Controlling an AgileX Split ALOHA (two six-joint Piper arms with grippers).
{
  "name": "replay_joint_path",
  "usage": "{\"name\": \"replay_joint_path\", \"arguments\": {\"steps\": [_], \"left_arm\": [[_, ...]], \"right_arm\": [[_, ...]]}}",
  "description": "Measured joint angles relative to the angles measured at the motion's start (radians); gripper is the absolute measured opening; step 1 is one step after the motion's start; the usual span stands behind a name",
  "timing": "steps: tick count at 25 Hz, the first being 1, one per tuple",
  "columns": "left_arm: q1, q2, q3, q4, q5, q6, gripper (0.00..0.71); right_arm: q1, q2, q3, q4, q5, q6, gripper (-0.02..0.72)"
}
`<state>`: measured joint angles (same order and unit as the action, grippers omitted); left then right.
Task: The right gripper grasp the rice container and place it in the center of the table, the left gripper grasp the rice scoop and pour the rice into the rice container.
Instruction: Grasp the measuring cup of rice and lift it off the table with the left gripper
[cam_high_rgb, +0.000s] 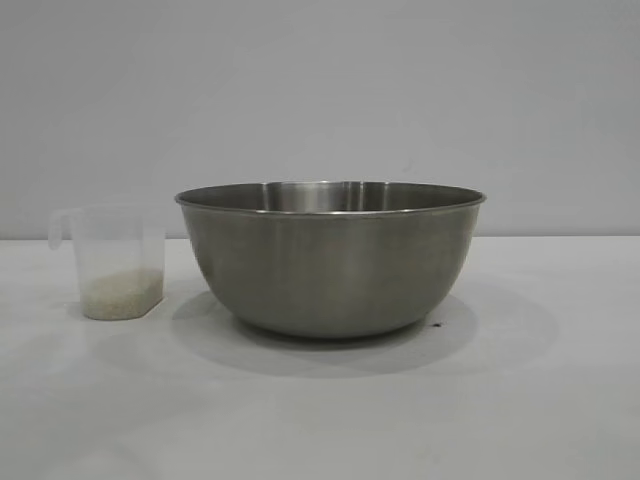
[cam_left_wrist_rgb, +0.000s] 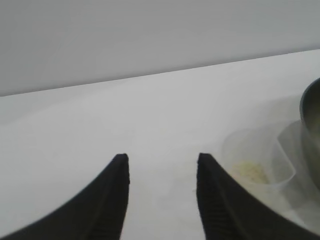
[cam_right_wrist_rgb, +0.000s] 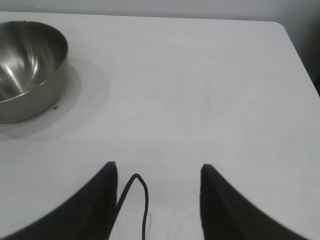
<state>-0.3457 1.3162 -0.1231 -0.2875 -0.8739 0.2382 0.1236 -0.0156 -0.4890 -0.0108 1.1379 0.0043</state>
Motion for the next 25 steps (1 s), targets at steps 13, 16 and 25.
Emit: {"name": "replay_joint_path", "arguments": {"steps": [13, 16, 25], "left_arm": [[0.0, 0.481, -0.025, 0.157, -0.26, -0.057, 0.207], [0.0, 0.512, -0.048, 0.151, -0.26, -0.089, 0.207], [0.0, 0.591, -0.146, 0.15, -0.263, -0.108, 0.207]], "right_arm": [[0.0, 0.0, 0.0, 0.0, 0.0, 0.0, 0.231], [0.0, 0.0, 0.0, 0.0, 0.0, 0.0, 0.232], [0.0, 0.0, 0.0, 0.0, 0.0, 0.0, 0.232]]}}
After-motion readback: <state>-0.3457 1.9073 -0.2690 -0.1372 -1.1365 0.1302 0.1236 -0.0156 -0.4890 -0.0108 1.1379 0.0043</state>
